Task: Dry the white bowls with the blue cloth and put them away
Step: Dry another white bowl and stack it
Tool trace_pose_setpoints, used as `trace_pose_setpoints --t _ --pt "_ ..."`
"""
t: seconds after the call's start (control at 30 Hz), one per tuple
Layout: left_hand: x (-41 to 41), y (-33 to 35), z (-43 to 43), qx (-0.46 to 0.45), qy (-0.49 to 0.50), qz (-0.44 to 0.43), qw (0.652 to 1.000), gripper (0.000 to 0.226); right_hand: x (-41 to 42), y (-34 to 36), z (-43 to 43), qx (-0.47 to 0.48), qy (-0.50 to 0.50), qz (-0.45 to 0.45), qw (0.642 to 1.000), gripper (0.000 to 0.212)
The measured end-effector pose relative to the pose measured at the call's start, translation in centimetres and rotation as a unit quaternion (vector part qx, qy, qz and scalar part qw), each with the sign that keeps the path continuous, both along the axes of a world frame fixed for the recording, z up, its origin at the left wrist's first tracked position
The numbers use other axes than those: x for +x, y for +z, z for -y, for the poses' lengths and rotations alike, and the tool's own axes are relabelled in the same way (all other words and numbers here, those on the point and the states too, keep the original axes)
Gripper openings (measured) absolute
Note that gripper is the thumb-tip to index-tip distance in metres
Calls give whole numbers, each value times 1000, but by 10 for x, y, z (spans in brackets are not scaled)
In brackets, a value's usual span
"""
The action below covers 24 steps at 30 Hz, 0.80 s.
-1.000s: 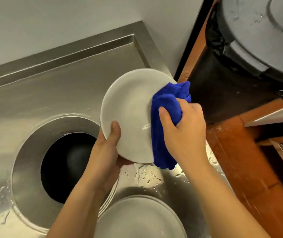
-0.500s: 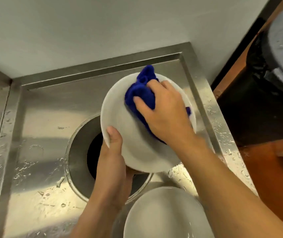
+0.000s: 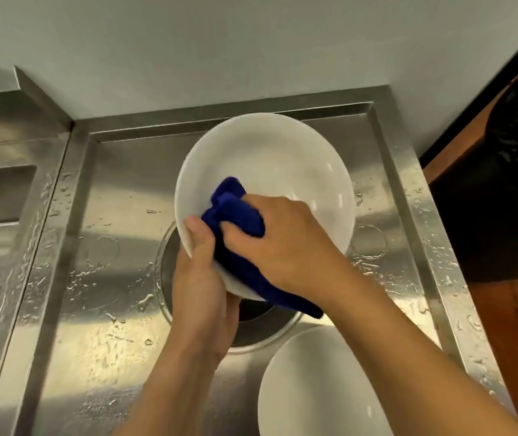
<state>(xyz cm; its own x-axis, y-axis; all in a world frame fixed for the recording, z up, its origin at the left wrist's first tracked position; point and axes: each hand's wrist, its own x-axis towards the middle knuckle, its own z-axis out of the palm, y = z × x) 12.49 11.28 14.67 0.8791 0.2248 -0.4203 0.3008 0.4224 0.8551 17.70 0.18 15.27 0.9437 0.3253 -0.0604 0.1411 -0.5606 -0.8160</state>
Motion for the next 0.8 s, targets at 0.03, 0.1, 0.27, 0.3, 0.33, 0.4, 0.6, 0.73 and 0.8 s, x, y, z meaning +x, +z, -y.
trace_pose_setpoints --t 0.03,0.1,0.27,0.3,0.33,0.4,0.6,0.73,0.8 --pt "2 3 -9 19 1 10 1000 59 -6 -3 9 -58 35 -15 998 23" --pt "-1 4 -19 64 -14 23 998 58 -7 -8 31 -170 18 5 985 24" --pt "-15 4 -27 107 -24 5 994 33 -6 -4 57 -150 -255 162 942 18" --pt "-16 4 -32 109 -13 13 994 35 -12 0 62 -108 -290 169 936 17" --pt "-18 3 -37 116 -2 23 993 39 -20 4 67 -56 -311 166 934 15" --pt "-27 5 -40 122 -7 38 992 49 -40 12 71 59 -322 147 933 19" --pt "-70 7 -10 77 -56 3 995 29 -92 25 62 133 -284 109 943 17" --pt "-111 -1 11 48 -57 -10 997 30 -123 14 75 102 -250 80 959 14" --pt "-134 -9 21 67 -39 -15 997 25 -140 8 86 104 -236 70 964 16"
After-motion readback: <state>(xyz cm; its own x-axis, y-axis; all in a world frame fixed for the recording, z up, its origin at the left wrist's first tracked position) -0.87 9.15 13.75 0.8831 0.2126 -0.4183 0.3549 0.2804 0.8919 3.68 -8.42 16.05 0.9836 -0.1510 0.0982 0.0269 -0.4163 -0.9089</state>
